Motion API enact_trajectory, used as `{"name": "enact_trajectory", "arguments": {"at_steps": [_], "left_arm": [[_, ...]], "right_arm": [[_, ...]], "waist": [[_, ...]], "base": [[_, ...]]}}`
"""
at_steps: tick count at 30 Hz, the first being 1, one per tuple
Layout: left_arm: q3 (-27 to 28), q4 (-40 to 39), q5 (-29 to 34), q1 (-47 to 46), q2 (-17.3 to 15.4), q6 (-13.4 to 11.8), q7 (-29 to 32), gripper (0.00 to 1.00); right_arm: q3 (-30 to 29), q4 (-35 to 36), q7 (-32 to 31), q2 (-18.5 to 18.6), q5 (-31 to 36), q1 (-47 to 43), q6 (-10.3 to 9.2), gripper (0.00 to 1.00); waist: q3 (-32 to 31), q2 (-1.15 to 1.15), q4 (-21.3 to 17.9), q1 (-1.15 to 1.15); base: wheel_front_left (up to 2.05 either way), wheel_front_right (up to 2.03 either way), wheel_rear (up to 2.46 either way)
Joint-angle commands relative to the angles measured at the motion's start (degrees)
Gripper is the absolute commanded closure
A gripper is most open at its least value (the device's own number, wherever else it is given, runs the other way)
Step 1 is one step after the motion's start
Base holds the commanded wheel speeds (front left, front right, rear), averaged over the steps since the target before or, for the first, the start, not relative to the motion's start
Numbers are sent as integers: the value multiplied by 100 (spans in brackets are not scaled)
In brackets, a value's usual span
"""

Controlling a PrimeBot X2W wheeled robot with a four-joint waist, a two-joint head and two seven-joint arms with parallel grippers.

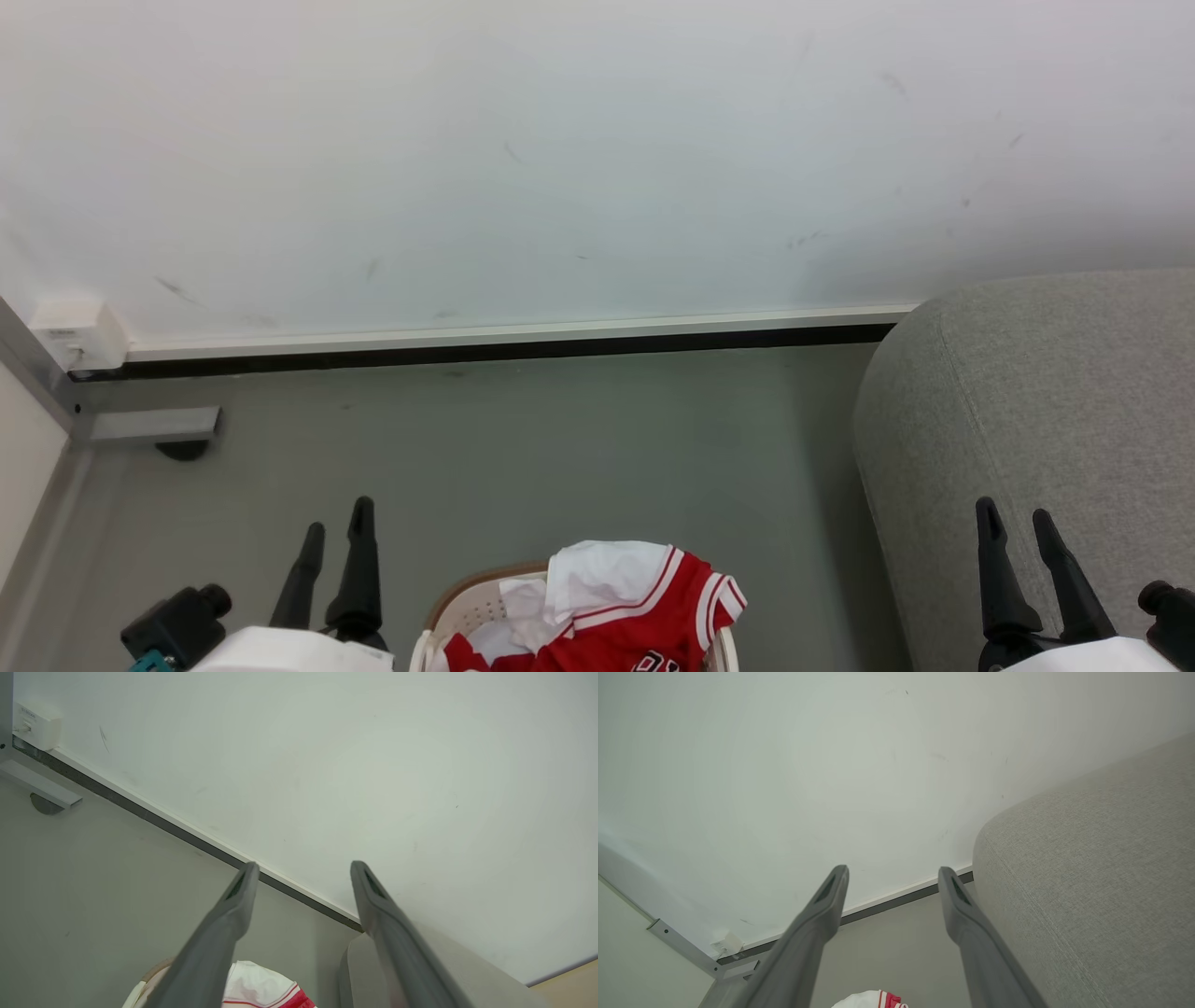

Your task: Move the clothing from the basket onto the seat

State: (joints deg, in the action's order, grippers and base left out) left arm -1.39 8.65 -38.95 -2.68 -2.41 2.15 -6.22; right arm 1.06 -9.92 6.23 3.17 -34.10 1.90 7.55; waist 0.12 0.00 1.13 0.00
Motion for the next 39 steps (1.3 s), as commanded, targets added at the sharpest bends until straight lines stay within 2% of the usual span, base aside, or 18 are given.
{"name": "enact_trajectory", "arguments": {"at_steps": [1,21,39], "left_arm": [[-7,-91,193,-1,-47,-16,-74,0],[-146,-178,1621,98,-60,-29,-383,0],[-201,-131,2539,154,-85,-48,-591,0]], "right_arm": [[0,77,66,39,183,-18,-5,0],[26,77,370,7,1341,-136,-7,0],[64,27,593,-24,2043,-216,-9,0]], "waist": [[-1,0,3,0],[1,0,56,0],[6,0,93,0]], "base": [[0,0,0],[0,0,0],[0,0,0]]}}
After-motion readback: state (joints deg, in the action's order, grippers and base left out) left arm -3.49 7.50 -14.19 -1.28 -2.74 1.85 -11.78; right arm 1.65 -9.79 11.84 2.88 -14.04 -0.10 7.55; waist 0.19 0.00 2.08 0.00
